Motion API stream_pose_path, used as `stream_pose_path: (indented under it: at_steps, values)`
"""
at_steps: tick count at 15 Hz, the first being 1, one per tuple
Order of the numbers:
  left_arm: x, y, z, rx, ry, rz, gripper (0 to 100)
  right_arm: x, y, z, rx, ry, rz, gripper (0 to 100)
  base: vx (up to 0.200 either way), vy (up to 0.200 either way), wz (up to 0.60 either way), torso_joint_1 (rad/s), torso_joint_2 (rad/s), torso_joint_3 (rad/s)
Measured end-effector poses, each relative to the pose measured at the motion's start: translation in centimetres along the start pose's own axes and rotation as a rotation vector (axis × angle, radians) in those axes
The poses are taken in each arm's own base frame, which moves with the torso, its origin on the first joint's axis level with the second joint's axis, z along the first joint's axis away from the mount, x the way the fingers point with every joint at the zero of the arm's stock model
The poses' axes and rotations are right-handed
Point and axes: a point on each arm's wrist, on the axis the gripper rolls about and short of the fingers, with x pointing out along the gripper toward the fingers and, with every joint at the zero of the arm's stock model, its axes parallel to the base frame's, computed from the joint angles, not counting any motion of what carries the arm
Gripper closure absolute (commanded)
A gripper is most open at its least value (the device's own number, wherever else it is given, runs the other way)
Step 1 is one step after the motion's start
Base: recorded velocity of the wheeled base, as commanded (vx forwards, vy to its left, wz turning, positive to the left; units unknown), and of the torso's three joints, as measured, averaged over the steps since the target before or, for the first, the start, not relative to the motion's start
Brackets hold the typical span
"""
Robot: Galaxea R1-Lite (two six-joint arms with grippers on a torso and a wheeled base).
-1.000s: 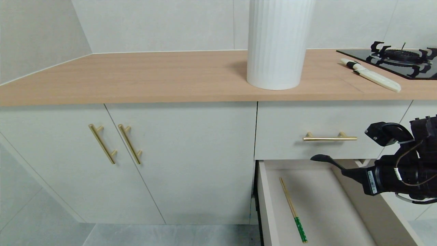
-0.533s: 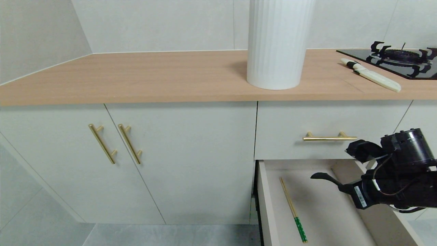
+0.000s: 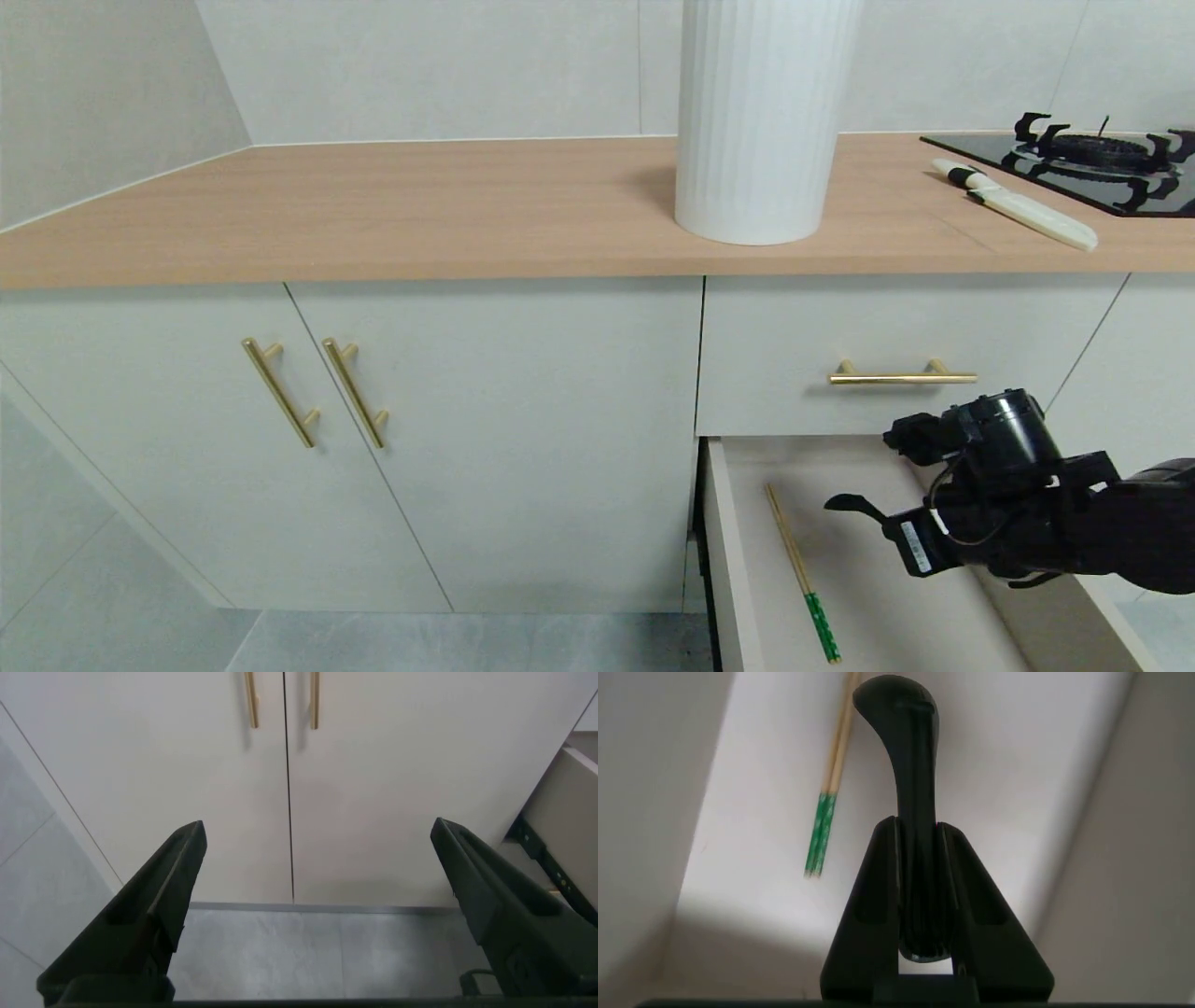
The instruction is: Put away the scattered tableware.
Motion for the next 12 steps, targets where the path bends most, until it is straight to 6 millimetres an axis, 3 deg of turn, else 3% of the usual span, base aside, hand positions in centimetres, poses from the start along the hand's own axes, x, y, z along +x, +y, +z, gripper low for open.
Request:
stream_pose_path:
  at_steps: [4, 12]
  values:
    - [0.0, 0.0, 0.0, 0.0, 0.0, 0.0, 0, 4.1, 0.8, -1.1, 0.002, 0.038, -0.057, 100, 0.0, 0.0, 0.0, 0.0, 0.0, 0.0]
    - [0.0, 0.0, 0.0, 0.0, 0.0, 0.0, 0, 8.1, 1.4, -2.6, 0.019, 0.053, -0.145, 100, 0.0, 0.0, 0.0, 0.0, 0.0, 0.0]
